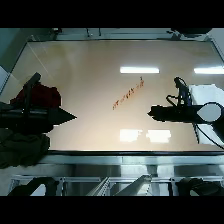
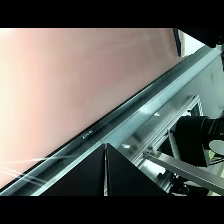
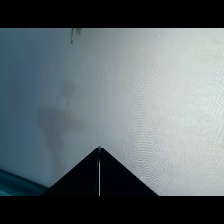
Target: Fold the shirts.
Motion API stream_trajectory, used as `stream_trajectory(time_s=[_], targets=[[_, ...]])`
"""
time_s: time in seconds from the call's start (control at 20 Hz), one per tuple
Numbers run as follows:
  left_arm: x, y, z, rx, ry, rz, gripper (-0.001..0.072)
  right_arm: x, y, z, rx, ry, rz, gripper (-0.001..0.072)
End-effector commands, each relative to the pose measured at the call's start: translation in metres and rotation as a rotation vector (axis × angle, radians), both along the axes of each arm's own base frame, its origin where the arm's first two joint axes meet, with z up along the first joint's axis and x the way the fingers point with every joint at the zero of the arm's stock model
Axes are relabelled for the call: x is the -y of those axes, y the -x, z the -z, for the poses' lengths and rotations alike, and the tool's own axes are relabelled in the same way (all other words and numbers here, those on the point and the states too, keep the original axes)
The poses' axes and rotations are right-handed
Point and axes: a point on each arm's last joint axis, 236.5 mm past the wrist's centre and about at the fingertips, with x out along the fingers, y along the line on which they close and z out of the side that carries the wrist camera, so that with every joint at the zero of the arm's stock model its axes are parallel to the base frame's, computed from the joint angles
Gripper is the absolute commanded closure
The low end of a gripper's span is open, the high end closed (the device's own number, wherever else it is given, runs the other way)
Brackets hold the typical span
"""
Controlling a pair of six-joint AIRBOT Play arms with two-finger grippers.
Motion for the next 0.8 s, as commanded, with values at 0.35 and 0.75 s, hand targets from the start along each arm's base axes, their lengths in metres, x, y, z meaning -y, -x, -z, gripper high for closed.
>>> stream_trajectory(time_s=[0.35,0.75], targets=[[0.0001,0.0,-0.0001,0.001,0.0,0.0,0.069,-0.0004,0.0001,0.0,0.0,0.0,-0.001,0.0693],[-0.0025,-0.0098,0.0,0.024,-0.007,-0.035,0.0689,-0.0004,0.0001,-0.0001,0.0,-0.001,-0.001,0.0693]])
